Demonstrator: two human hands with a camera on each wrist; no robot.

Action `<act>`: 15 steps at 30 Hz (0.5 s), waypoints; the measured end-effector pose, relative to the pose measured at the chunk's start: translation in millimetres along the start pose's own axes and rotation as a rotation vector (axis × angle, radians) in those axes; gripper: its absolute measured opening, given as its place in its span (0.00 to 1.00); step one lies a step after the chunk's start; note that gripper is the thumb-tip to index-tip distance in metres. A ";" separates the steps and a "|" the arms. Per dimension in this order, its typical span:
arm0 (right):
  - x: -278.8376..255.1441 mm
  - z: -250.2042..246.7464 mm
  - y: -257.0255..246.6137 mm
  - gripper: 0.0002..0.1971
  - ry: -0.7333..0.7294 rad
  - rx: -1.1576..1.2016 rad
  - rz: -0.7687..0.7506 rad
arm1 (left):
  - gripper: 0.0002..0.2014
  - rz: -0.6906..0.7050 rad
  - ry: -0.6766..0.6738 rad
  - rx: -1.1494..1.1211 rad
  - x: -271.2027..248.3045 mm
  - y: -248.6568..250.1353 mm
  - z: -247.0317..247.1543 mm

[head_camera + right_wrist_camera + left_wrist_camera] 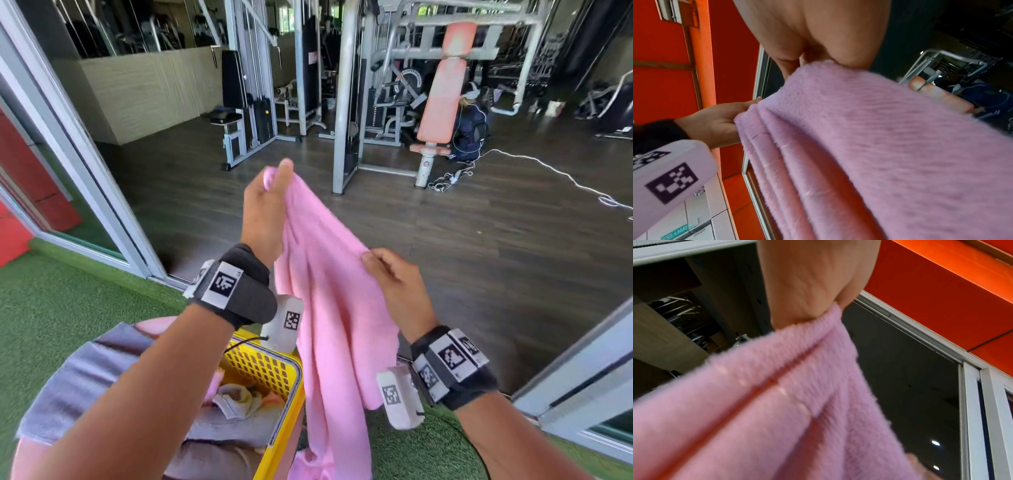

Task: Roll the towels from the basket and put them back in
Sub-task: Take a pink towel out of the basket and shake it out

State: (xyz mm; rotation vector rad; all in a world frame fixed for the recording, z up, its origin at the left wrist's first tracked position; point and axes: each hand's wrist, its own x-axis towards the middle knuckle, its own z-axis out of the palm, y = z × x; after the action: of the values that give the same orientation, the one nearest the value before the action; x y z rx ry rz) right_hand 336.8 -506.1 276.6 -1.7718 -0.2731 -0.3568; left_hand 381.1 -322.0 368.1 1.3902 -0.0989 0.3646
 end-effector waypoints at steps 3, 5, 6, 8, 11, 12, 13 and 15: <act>18.9 -9.9 -23.4 0.07 0.015 0.016 -0.070 | 0.26 -0.117 -0.257 0.168 -24.3 -18.2 17.6; 33.9 -14.8 -37.2 0.05 -0.039 0.050 -0.118 | 0.29 -0.226 -0.513 0.123 -40.7 -34.4 27.2; 38.1 -16.4 -38.3 0.05 -0.062 0.062 -0.119 | 0.28 -0.235 -0.553 0.071 -41.8 -39.3 29.3; 36.2 -21.9 -28.4 0.05 -0.078 0.019 -0.077 | 0.19 -0.212 -0.492 -0.048 -31.9 -37.2 30.0; 15.3 -35.1 -9.9 0.11 -0.113 -0.039 -0.015 | 0.09 -0.182 -0.392 -0.137 -12.2 -23.8 28.5; 10.9 -40.2 -8.6 0.11 -0.110 -0.037 0.000 | 0.11 -0.186 -0.365 -0.152 -8.9 -23.8 29.5; 10.5 -45.6 -10.3 0.11 -0.097 -0.041 0.005 | 0.14 -0.191 -0.338 -0.142 -9.8 -24.8 32.5; 18.0 -54.1 -21.1 0.08 -0.072 -0.047 -0.016 | 0.21 -0.206 -0.334 -0.055 -24.5 -28.9 46.6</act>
State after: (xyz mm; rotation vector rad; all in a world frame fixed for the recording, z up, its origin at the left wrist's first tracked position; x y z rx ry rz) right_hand 340.6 -554.2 313.7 -1.8322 -0.3322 -0.3131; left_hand 373.7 -376.0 342.6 1.3820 -0.2358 -0.0439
